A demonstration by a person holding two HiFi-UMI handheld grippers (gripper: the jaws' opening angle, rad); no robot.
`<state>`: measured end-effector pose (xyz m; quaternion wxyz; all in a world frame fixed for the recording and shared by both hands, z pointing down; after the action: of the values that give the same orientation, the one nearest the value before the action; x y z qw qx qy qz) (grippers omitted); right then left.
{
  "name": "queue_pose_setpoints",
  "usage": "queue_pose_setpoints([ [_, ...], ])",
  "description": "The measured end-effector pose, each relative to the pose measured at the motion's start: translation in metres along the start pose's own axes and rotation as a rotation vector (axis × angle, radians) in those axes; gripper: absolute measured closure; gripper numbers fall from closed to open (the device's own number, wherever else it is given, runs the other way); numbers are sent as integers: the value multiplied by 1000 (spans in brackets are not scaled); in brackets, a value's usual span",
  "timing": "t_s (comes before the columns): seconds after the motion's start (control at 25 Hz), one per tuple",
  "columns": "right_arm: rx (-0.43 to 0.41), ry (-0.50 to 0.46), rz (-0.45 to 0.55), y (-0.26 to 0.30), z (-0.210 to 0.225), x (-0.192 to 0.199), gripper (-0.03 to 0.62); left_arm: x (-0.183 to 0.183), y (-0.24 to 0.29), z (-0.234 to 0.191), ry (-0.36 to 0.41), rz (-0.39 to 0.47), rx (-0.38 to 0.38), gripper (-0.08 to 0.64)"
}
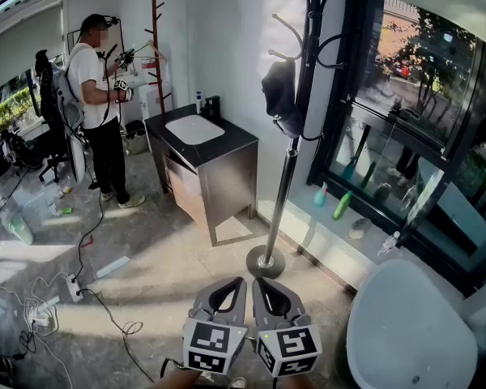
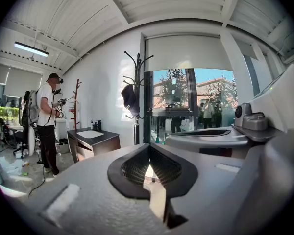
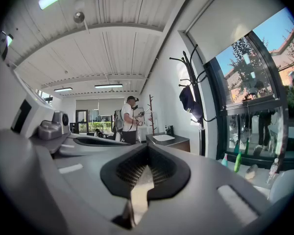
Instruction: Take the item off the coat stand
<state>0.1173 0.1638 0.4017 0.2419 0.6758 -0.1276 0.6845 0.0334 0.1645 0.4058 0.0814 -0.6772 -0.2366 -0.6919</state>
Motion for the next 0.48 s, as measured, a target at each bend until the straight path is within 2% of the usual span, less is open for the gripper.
queue_pose_setpoints([
  [0.48,26,-12,-20,29,6,6,586,8,19,-22,-19,-9,-4,555],
])
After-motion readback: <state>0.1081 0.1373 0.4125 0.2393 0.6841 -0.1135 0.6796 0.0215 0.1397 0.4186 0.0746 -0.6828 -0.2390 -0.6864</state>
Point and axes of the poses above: the fingertips, and each gripper's own axes: y forward along the fingers, z to its right, x out of its underside, the point moved 5 cm from there along -y, backward along the fingers, and after that the axes turned 4 degrees about x, right-handed, at the moved point
